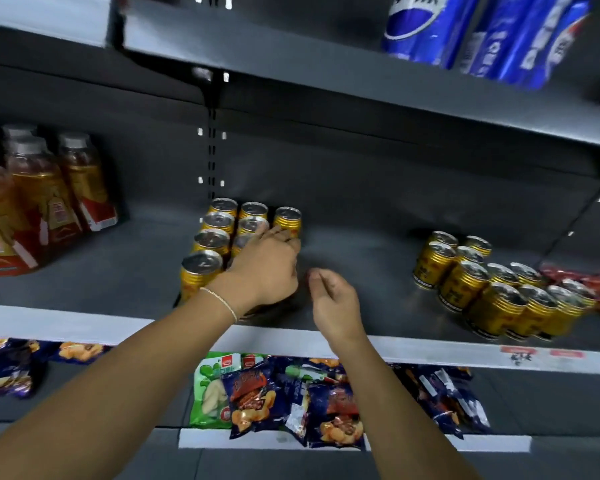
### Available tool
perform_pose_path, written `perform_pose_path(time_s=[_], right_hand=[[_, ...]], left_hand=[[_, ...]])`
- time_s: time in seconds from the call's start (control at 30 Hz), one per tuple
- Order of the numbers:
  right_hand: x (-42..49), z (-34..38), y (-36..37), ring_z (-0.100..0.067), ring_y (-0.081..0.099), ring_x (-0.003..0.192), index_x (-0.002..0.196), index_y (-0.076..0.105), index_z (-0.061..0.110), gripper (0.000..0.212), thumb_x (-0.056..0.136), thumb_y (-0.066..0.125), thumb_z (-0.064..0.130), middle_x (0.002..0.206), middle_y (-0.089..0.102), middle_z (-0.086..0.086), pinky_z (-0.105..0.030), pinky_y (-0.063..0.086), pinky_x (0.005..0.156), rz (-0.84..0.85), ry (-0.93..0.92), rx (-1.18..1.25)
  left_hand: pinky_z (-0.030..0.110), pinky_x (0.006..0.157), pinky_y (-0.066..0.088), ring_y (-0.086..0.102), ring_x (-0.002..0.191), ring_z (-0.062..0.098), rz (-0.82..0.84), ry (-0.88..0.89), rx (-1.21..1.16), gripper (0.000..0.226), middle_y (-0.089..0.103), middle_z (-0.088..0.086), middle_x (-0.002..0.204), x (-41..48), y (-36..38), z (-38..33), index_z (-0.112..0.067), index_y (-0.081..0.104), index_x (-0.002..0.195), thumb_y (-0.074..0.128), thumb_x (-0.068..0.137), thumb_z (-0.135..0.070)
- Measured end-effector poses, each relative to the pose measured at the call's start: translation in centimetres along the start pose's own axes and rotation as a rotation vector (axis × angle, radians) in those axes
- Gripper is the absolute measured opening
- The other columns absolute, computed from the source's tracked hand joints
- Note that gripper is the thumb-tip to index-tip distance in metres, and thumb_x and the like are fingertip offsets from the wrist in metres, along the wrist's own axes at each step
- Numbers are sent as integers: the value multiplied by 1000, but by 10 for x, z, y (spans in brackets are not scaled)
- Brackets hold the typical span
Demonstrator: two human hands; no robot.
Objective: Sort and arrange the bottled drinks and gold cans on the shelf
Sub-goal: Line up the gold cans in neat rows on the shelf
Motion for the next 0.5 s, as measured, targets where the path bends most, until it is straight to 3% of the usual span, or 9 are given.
perform_pose_path(time_s=[0.1,0.2,0.27,0.33,0.4,0.5], right_hand=[[8,-3,-53,5,64,90,106,68,17,13,94,64,15,96,69,11,-26,53,93,-96,-33,-102],[16,-2,-110,-19,67,101,115,68,7,25,91,67,15,107,71,-7,-37,52,95,-227,-124,-369],[22,-1,-147,-24,64,104,117,67,8,29,91,65,20,112,69,-8,-34,51,93,-267,-152,-572],[31,1,-181,-27,61,103,114,67,11,28,91,62,25,110,67,-8,-33,49,90,-259,-101,-748],[41,1,-211,-30,59,100,106,63,13,25,89,57,30,105,65,-10,-40,50,89,-216,-34,-956],[48,0,-244,-31,54,112,118,57,15,36,91,52,39,120,60,-11,-46,46,98,-180,90,-1166]], left_hand=[[38,117,22,40,134,26,23,41,-23,39,52,10,138,22,11,-37,-12,53,127,46,90,-23],[36,118,17,36,138,28,80,61,-96,45,48,13,142,44,27,-76,-8,49,134,46,90,-17],[33,118,17,36,137,29,105,66,-147,47,47,14,143,56,38,-99,-6,47,135,46,89,-13],[32,117,19,37,135,29,135,62,-201,47,46,15,143,68,48,-121,-6,46,134,44,88,-11],[31,115,21,35,137,30,168,51,-236,50,43,14,146,79,56,-142,-6,43,138,44,88,-11],[37,116,27,33,140,30,209,51,-262,53,40,13,149,94,66,-169,-8,40,142,45,90,-14]])
Point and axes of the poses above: each hand's wrist, its own x-axis towards the middle knuckle, its own y-axis out of the palm, z = x × y, the point moved 1 cm from there along x, towards the middle knuckle
